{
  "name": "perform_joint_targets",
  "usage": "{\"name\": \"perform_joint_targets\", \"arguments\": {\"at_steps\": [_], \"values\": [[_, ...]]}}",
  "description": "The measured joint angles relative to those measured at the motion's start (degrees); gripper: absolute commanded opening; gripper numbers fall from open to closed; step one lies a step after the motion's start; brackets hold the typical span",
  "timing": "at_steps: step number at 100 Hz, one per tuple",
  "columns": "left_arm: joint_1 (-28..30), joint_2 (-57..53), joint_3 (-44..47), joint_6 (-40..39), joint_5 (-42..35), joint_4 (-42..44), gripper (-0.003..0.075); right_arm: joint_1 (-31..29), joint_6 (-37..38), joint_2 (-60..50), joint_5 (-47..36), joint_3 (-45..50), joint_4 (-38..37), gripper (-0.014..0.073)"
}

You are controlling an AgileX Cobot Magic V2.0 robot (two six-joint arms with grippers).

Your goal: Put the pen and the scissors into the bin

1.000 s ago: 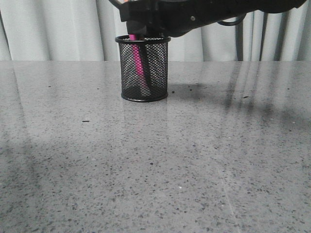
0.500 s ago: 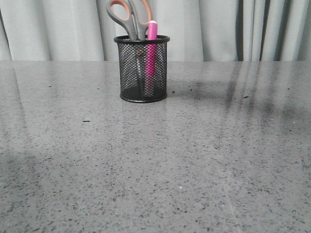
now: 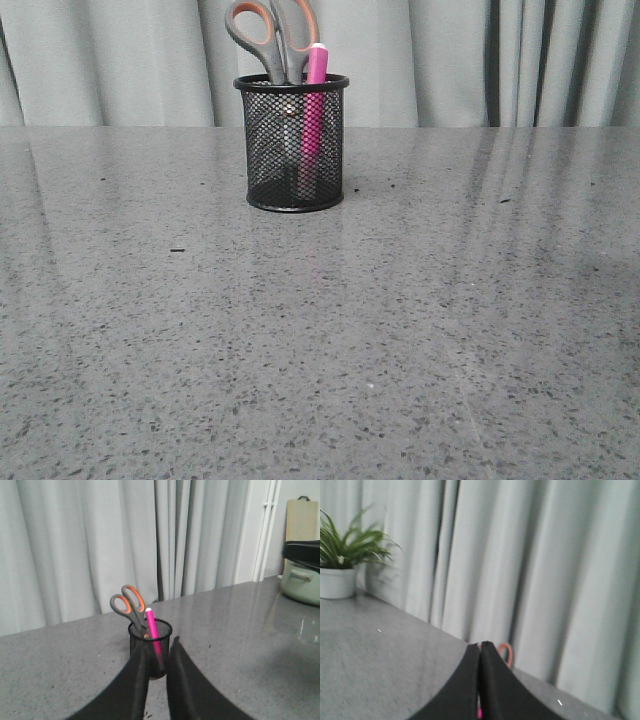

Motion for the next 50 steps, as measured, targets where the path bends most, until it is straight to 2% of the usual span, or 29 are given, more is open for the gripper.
{"name": "perform_joint_targets", "arguments": {"at_steps": [6,14,25,50], "values": [[0.0,-1.1,1.5,0.0,1.1,0.4,-0.0021,0.0,0.1,-6.3,6.2,3.9,1.1,-0.0069],[0.0,-1.5,3.2,-0.1,1.7,0.6,-0.0020,0.0,0.1,-14.8,14.2,7.4,3.4,-0.0073],[0.0,-1.6,5.4,0.0,0.0,0.8,-0.0020,0.0,0.2,-22.8,21.1,9.6,6.0,-0.0073],[0.0,-1.6,6.8,-0.1,-2.9,0.8,-0.0020,0.0,0.4,-27.4,24.7,10.0,6.9,-0.0073]]}}
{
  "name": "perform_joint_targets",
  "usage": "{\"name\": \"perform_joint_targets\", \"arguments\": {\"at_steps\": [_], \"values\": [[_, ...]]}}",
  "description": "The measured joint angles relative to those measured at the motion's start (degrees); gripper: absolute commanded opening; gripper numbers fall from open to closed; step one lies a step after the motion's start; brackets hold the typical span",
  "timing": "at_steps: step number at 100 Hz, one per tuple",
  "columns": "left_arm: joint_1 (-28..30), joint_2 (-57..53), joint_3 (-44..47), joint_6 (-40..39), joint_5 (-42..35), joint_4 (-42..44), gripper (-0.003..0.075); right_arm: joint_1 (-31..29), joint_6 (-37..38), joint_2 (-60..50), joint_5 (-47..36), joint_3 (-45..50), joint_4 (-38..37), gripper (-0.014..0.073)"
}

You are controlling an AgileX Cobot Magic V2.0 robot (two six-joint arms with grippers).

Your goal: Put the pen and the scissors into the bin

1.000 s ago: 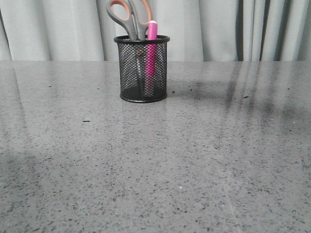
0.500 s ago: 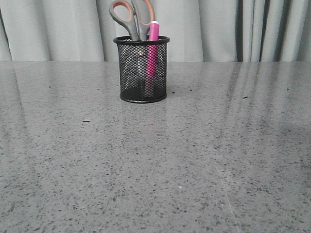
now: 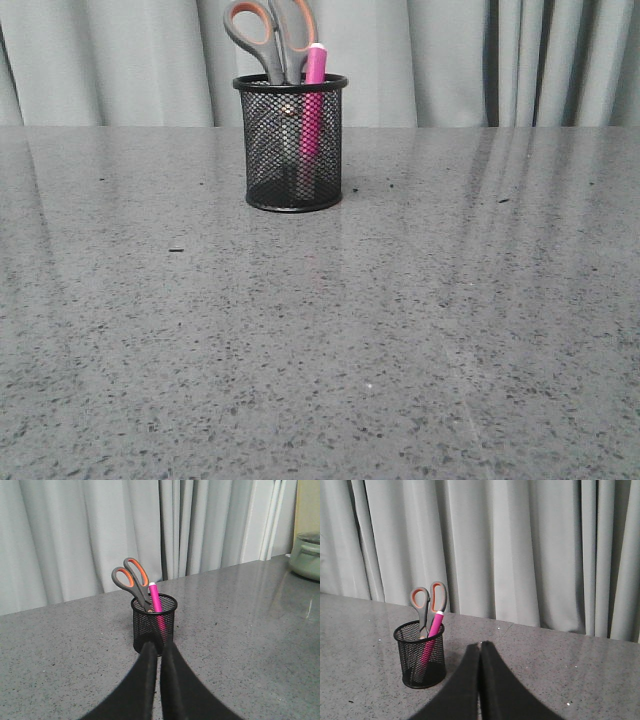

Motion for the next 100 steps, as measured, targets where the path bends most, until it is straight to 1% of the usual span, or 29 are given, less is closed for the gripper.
{"name": "perform_joint_targets", "arguments": {"at_steps": [69,83,93,100], "values": [[0.0,0.0,1.0,0.0,-0.4,0.2,-0.0020,0.0,0.3,0.0,0.3,0.0,0.4,-0.0073],[0.8,0.0,4.8,0.7,-1.0,1.4,-0.0020,0.0,0.3,0.0,0.3,0.0,0.5,-0.0073],[4.1,-0.3,9.9,4.4,-3.0,1.4,-0.0020,0.0,0.3,0.0,0.3,0.0,0.5,-0.0073],[7.3,-0.9,14.9,5.9,-6.3,0.9,-0.0020,0.0,0.3,0.0,0.3,0.0,0.5,-0.0073]]}}
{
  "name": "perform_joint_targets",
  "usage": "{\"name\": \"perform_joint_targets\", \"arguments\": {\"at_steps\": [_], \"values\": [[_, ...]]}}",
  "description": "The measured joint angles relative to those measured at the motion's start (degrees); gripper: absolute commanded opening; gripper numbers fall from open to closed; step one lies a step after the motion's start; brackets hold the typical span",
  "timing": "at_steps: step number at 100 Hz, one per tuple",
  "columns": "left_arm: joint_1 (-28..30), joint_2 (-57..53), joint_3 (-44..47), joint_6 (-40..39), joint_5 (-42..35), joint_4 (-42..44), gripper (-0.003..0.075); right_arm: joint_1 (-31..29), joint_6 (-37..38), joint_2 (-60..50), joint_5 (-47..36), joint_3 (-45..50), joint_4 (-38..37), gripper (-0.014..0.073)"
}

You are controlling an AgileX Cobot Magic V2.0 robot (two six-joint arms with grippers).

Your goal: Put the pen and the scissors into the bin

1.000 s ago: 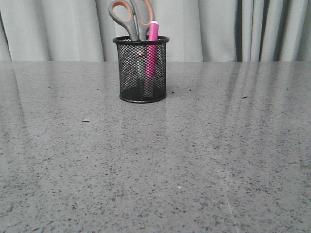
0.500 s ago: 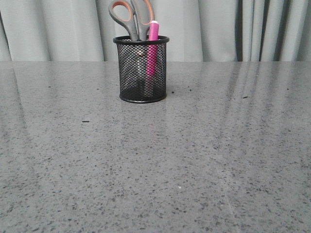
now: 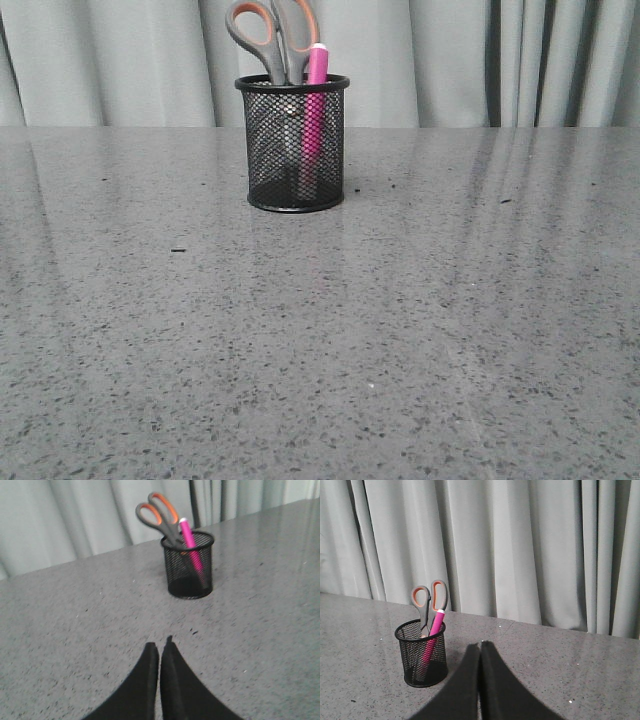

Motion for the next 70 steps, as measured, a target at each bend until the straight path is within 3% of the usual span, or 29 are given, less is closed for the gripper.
{"name": "perform_joint_targets", "arguments": {"at_steps": [17,31,53,70], "values": [[8.6,-3.5,10.5,1.1,-10.4,-4.5,-0.0020,0.0,0.0,0.0,0.0,0.0,0.0,-0.0073],[14.9,-7.3,15.3,1.1,-12.9,-9.1,-0.0020,0.0,0.0,0.0,0.0,0.0,0.0,-0.0073],[22.2,-9.1,18.0,1.2,-11.0,-16.1,-0.0020,0.0,0.0,0.0,0.0,0.0,0.0,-0.0073],[24.3,-9.1,18.0,1.2,-4.7,-17.0,-0.0020,0.0,0.0,0.0,0.0,0.0,0.0,-0.0073]]}}
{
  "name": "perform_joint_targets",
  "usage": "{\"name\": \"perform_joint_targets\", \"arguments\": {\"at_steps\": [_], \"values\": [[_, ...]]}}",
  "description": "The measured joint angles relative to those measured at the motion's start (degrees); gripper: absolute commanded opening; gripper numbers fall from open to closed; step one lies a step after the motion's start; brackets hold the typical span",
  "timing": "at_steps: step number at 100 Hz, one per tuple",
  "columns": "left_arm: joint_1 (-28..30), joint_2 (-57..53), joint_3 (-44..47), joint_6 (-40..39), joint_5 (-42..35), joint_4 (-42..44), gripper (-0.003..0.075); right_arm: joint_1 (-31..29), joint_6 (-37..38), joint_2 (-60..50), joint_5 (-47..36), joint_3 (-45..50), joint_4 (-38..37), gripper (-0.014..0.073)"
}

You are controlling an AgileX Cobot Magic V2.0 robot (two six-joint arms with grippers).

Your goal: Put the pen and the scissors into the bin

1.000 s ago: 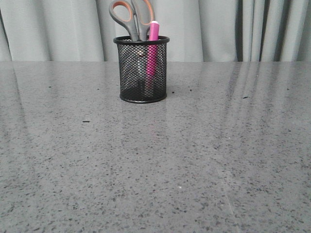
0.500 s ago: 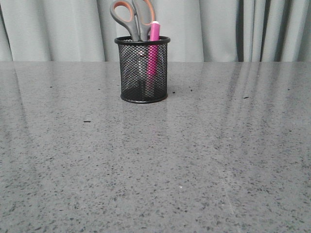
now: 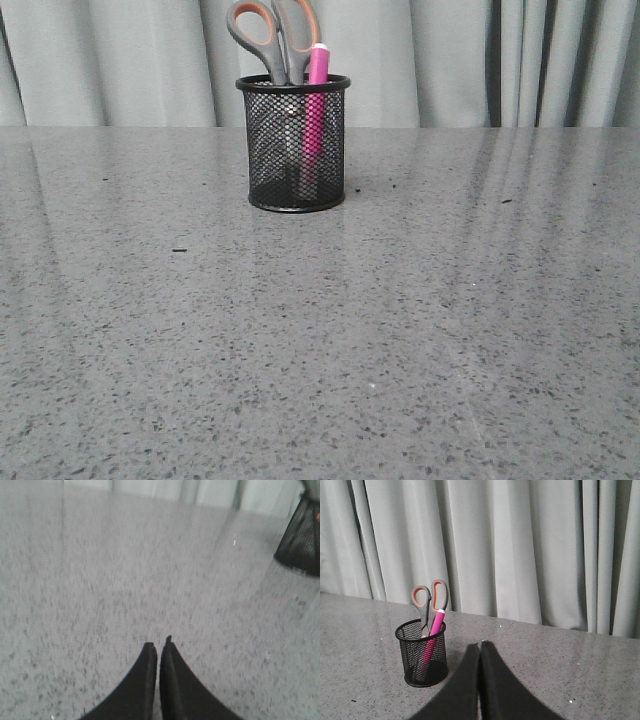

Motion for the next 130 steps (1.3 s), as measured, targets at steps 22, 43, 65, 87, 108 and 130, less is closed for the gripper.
{"name": "perform_joint_targets", "arguments": {"at_steps": [22,43,65,87,108,130], "values": [[0.0,0.0,-0.1,0.0,0.5,-0.1,-0.0020,0.0,0.0,0.0,0.0,0.0,0.0,-0.0073],[0.0,0.0,-0.1,0.0,0.5,-0.1,-0.0020,0.0,0.1,0.0,0.0,0.0,0.0,-0.0073],[0.0,0.0,-0.1,0.0,0.5,-0.1,-0.0020,0.0,0.1,0.0,0.0,0.0,0.0,-0.0073],[0.0,0.0,-0.1,0.0,0.5,-0.1,-0.0020,0.0,0.1,0.0,0.0,0.0,0.0,-0.0073],[0.0,0.0,-0.1,0.0,0.5,-0.1,-0.0020,0.0,0.1,0.0,0.0,0.1,0.0,-0.0073],[0.0,0.0,-0.1,0.0,0.5,-0.1,-0.0020,0.0,0.1,0.0,0.0,2.1,0.0,-0.0073]]}}
